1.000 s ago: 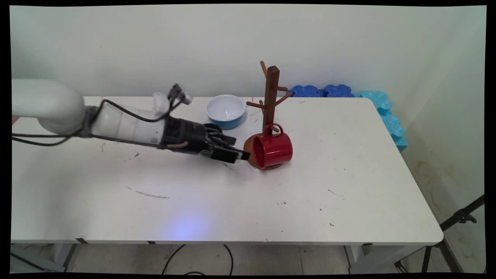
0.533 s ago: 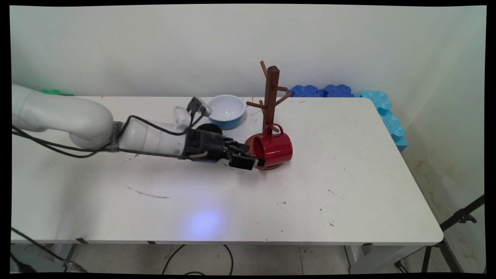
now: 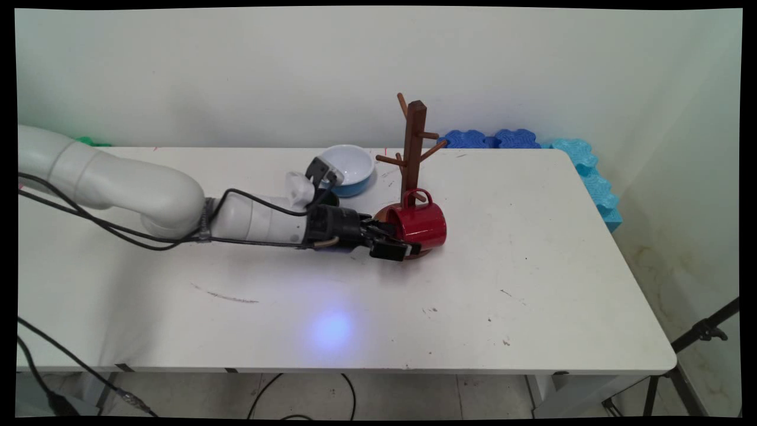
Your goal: Pick up the red mug from the rack
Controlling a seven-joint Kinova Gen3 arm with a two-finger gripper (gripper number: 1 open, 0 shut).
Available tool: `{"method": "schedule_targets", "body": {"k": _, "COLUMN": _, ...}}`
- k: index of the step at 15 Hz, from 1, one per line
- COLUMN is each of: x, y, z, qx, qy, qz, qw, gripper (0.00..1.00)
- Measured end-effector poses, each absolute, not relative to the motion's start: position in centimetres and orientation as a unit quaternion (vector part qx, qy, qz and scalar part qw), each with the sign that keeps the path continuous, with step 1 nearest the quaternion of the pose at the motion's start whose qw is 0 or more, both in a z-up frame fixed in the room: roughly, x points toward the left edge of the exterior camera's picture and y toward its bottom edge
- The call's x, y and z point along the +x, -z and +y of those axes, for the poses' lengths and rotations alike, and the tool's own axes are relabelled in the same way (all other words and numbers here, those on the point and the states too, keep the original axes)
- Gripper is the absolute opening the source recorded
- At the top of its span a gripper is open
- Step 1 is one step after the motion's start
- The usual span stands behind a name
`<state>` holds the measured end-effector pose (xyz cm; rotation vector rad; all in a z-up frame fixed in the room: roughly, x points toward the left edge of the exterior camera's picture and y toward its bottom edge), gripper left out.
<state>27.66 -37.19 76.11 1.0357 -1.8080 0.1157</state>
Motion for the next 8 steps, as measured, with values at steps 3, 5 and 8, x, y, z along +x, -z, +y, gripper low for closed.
{"method": "schedule_targets", "body": {"k": 3, "x": 27.0, "y": -75.5, "z": -37.7, "qx": 0.428, "qy": -0.050, "qz": -0.746, "qw": 0.508, "gripper": 1.00}}
{"method": "schedule_targets", "body": {"k": 5, "x": 26.7, "y": -75.2, "z": -38.0, "qx": 0.427, "qy": -0.052, "qz": -0.745, "qw": 0.510, "gripper": 1.00}}
{"method": "schedule_targets", "body": {"k": 8, "x": 26.5, "y": -74.8, "z": -38.5, "qx": 0.423, "qy": -0.058, "qz": -0.747, "qw": 0.510, "gripper": 0.00}}
